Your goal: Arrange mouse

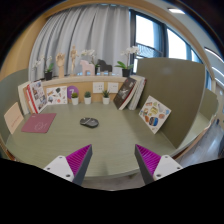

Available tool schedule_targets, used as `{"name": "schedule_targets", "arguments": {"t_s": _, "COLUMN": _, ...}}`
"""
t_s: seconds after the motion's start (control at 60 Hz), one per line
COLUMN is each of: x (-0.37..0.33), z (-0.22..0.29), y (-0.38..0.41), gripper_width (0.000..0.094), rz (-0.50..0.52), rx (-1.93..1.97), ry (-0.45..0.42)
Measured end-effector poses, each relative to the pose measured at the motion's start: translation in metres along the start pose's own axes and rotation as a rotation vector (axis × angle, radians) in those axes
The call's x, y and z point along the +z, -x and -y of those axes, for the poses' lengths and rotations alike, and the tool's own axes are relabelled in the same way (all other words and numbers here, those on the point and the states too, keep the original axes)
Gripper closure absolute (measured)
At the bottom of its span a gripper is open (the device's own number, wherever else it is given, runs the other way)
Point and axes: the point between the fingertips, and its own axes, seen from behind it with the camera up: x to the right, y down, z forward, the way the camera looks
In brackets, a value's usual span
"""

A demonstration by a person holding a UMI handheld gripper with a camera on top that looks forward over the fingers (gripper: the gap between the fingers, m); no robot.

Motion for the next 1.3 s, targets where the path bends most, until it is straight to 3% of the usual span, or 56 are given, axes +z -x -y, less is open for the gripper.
{"name": "schedule_targets", "arguments": {"t_s": 0.25, "x": 0.094, "z": -0.016, "y": 0.065, "gripper_width": 0.0067, "rz": 0.186, "rx": -0.04, "ry": 0.046}}
{"name": "schedule_targets", "arguments": {"t_s": 0.55, "x": 0.216, "z": -0.004, "y": 0.102, "gripper_width": 0.007, "rz": 0.284, "rx": -0.121, "ry": 0.122}}
{"name": "schedule_targets", "arguments": {"t_s": 0.883, "x": 0.293, "z": 0.037, "y": 0.115, "gripper_width": 0.0093, "rz": 0.348, "rx": -0.129, "ry": 0.141}}
{"name": "schedule_targets", "arguments": {"t_s": 1.017, "x": 0.313, "z": 0.047, "y": 0.108, "gripper_width": 0.021, "rz": 0.324, "rx": -0.111, "ry": 0.154}}
{"name": "schedule_targets", "arguments": {"t_s": 1.133, "x": 0.325, "z": 0.052, "y": 0.098, "gripper_width": 0.0402, "rz": 0.285, "rx": -0.082, "ry": 0.173}}
{"name": "schedule_targets", "arguments": {"t_s": 1.3, "x": 0.328, "z": 0.052, "y": 0.095, "gripper_width": 0.0472, "rz": 0.258, "rx": -0.071, "ry": 0.184}}
